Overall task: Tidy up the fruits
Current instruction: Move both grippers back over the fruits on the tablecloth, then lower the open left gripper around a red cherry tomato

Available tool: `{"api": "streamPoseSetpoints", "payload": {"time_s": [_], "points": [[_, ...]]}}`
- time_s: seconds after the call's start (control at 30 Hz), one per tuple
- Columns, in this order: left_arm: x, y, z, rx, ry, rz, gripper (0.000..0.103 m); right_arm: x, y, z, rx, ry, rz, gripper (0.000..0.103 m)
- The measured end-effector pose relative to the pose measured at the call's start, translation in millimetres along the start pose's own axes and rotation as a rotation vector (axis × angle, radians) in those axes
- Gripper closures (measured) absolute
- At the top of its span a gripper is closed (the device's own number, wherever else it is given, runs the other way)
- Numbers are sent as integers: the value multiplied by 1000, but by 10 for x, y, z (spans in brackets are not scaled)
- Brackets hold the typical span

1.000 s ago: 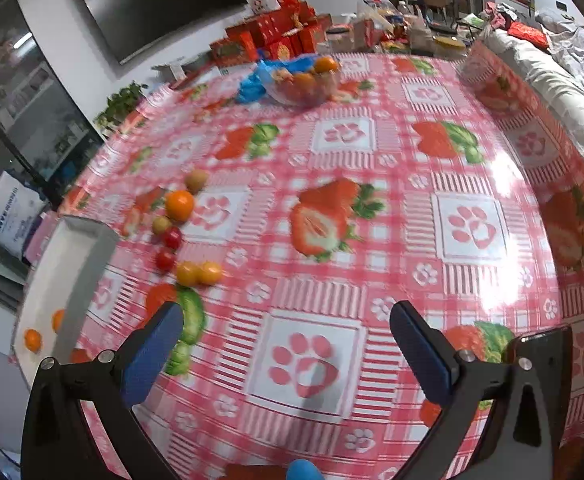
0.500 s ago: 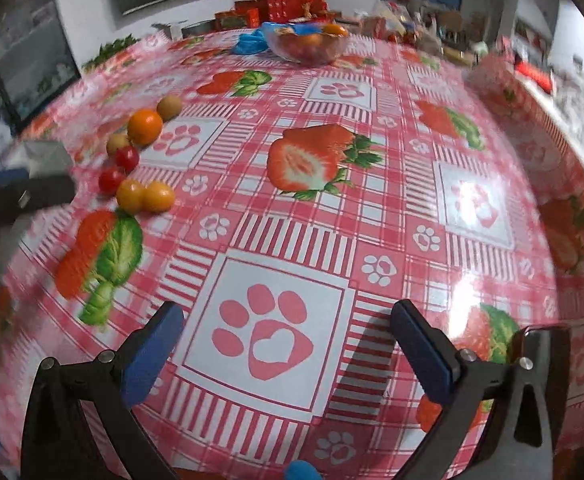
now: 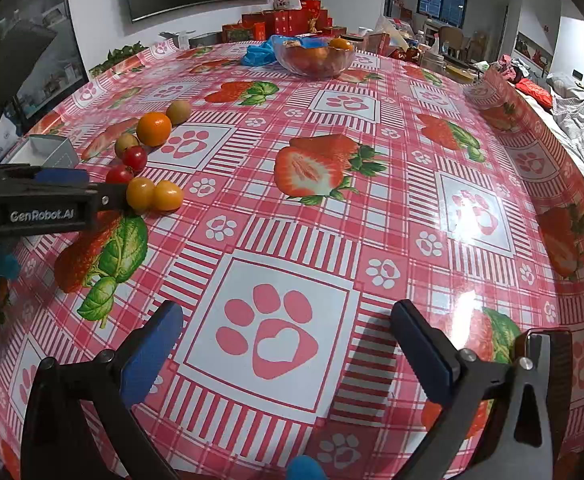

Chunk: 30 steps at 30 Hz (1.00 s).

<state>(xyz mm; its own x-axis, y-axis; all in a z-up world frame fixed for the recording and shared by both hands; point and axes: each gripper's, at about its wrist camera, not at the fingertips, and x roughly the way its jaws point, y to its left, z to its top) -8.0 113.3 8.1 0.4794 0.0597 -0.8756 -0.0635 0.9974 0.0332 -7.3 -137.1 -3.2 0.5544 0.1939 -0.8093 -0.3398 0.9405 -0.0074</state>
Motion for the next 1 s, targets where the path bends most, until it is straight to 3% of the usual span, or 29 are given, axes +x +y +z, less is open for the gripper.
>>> {"api": "streamPoseSetpoints", "payload": {"time_s": [0.1, 0.27, 0.33, 0.8, 1.0], "points": [[17, -25, 47, 6, -2, 1, 31, 1, 2, -1, 0, 0, 0, 0], [22, -61, 97, -15, -5, -42, 65, 0, 2, -2, 0, 0, 0, 0], [22, -77, 106, -18, -5, -45, 71, 0, 2, -1, 0, 0, 0, 0], [-138, 60, -199, 5, -48, -64, 74, 67, 82, 131, -11, 48, 3, 0], [-130, 79, -148, 1, -47, -63, 73, 87, 111, 136, -11, 29, 2, 0]]}}
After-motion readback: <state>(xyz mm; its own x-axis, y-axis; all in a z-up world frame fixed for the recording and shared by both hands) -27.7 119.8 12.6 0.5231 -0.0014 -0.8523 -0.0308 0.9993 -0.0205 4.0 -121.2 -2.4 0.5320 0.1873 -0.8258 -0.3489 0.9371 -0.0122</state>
